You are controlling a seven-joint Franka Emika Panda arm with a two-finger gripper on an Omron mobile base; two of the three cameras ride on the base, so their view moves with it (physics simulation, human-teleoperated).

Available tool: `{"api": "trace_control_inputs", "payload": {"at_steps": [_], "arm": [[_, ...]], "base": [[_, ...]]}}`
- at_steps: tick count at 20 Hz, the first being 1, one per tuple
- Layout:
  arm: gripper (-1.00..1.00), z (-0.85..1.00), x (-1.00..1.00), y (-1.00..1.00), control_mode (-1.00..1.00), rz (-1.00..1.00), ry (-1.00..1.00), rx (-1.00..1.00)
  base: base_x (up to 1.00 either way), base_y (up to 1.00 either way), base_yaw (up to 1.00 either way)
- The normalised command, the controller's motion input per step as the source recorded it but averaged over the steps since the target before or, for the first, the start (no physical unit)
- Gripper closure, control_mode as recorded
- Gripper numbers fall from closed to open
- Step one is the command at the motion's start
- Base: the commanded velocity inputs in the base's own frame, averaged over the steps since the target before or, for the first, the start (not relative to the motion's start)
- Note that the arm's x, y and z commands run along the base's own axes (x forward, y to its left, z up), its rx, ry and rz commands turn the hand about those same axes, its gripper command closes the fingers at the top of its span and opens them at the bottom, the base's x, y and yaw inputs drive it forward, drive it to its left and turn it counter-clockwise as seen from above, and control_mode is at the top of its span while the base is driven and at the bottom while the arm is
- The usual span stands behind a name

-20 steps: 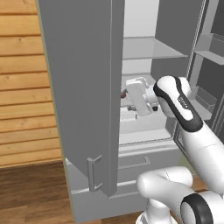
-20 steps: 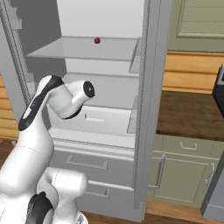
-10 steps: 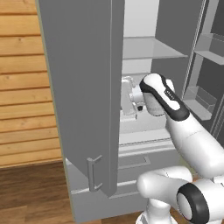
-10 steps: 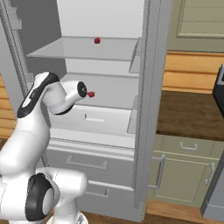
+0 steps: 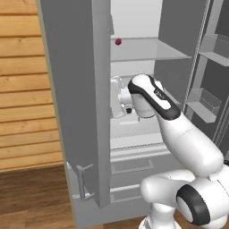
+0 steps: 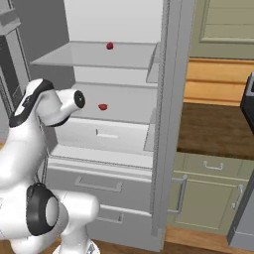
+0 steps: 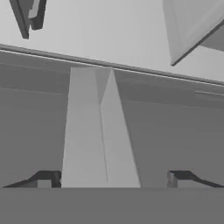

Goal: Take the strawberry from the fridge and place it on top of the pancake, located on the dining counter.

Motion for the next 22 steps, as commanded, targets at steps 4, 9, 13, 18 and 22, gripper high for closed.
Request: {"api": "trace_control_inputs", "payload": {"at_steps": [4, 9, 13, 18, 22], "arm": [[-1.0, 0.0, -0.02, 0.79, -1.0, 0.0, 0.17, 0.0], [-1.0, -0.04, -0.01, 0.72, -1.0, 0.0, 0.15, 0.01], [-1.0, -0.05, -0.05, 0.58, -1.0, 0.0, 0.09, 0.05], [-1.0, -0.02, -0.06, 0.44, -1.0, 0.0, 0.06, 0.08], [-1.0, 0.0, -0.1, 0.02, -1.0, 0.0, 0.01, 0.0]], "base": [[0.0, 0.0, 0.0], [0.0, 0.0, 0.0], [0.0, 0.0, 0.0], [0.0, 0.0, 0.0], [0.0, 0.0, 0.0]]}}
